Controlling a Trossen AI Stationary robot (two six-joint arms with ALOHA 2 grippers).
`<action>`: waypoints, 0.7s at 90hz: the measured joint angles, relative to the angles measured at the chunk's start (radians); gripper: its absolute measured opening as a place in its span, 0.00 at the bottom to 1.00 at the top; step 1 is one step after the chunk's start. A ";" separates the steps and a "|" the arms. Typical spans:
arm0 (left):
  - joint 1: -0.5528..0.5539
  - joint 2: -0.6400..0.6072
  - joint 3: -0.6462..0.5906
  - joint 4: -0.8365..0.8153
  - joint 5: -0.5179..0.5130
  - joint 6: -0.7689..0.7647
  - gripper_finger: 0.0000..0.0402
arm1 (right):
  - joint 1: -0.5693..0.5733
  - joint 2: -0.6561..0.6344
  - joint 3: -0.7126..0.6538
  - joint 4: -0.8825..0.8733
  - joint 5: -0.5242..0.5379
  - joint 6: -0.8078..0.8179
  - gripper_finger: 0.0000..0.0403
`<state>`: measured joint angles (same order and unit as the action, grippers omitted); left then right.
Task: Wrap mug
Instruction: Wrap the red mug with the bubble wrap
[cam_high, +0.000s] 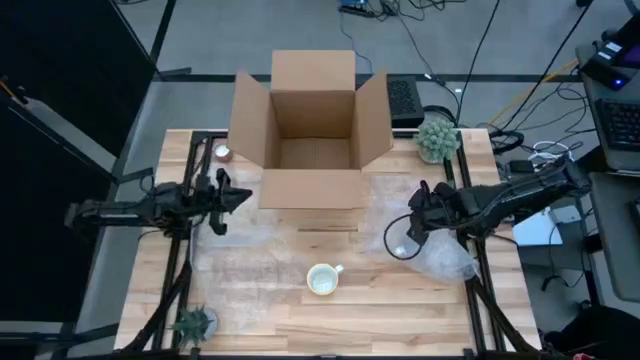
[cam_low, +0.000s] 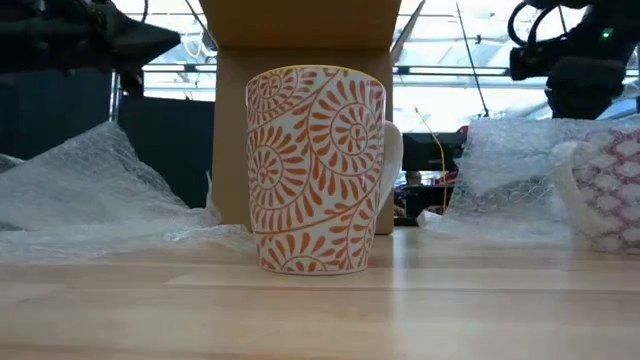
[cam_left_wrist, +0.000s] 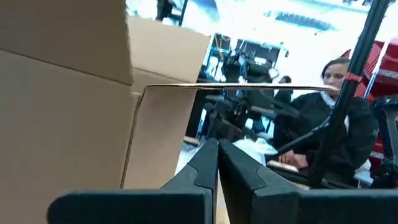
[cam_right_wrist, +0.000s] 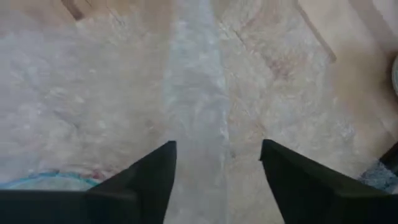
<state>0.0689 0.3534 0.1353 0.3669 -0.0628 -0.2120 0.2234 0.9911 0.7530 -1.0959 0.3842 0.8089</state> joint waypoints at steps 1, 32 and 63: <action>0.000 0.012 0.007 0.000 0.000 0.005 0.00 | 0.000 -0.004 0.003 -0.001 -0.001 -0.002 0.57; 0.000 0.295 0.147 -0.001 0.020 0.063 0.00 | 0.000 -0.113 0.088 -0.007 -0.153 -0.044 0.58; -0.100 0.386 0.237 -0.049 0.178 0.055 0.00 | 0.031 -0.088 0.096 -0.072 -0.285 -0.003 0.57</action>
<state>-0.0315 0.7397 0.3725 0.3176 0.1157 -0.1567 0.2546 0.9027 0.8494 -1.1677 0.0994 0.8062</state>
